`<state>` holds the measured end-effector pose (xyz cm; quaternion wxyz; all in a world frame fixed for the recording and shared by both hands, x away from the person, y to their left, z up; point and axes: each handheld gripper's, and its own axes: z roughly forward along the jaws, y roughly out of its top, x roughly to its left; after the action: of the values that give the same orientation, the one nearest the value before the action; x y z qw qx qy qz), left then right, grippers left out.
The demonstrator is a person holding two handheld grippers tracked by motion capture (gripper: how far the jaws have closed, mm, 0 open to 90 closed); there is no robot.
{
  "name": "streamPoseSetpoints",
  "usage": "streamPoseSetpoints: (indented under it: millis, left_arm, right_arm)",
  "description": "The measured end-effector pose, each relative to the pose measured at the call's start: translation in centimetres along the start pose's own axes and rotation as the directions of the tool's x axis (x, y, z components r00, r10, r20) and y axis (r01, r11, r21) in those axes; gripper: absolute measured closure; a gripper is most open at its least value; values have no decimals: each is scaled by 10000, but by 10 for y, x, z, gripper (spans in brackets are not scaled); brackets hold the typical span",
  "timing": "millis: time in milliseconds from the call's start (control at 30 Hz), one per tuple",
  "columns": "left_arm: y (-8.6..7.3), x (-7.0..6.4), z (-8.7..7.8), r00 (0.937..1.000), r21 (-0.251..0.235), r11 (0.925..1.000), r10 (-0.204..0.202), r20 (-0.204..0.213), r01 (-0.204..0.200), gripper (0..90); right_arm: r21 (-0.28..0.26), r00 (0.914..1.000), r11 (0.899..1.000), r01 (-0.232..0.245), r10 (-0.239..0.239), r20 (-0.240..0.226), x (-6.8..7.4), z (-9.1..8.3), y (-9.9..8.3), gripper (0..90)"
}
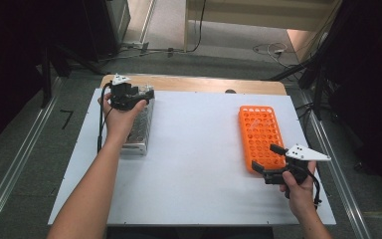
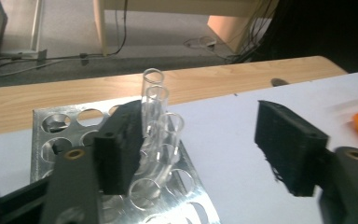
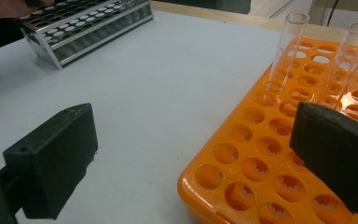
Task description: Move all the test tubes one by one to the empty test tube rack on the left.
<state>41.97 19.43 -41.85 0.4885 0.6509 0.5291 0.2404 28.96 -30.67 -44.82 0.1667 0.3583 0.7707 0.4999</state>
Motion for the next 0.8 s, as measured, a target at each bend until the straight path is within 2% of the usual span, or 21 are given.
streamPoseSetpoints:
  millis: [267, 433, 600, 767, 800]
  left_arm:
    - [-14, -19, -21, 9988, -253, 9990, 364, 314, -356, 159]
    - [-21, -33, -33, 9972, -164, 9986, 505, 560, -496, 73]
    - [-29, -47, -49, 9924, -277, 9972, 714, 1007, -689, 8]
    - [-38, -63, -63, 9847, -334, 9936, 1114, 1338, -1079, 0]
    - [-40, -66, -66, 9836, -403, 9936, 1106, 1425, -1058, 0]
  right_arm:
    - [95, 9998, 9999, -50, 48, 182, 0, 1, 4, 0]
    - [139, 9996, 9998, -121, 118, 239, -1, 2, 7, 0]
    - [334, 9988, 9991, -261, 247, 421, -3, 7, 13, 0]
    - [310, 9972, 9983, -494, 475, 575, -12, 10, 18, 0]
    - [317, 9967, 9983, -497, 475, 657, -14, 10, 19, 5]
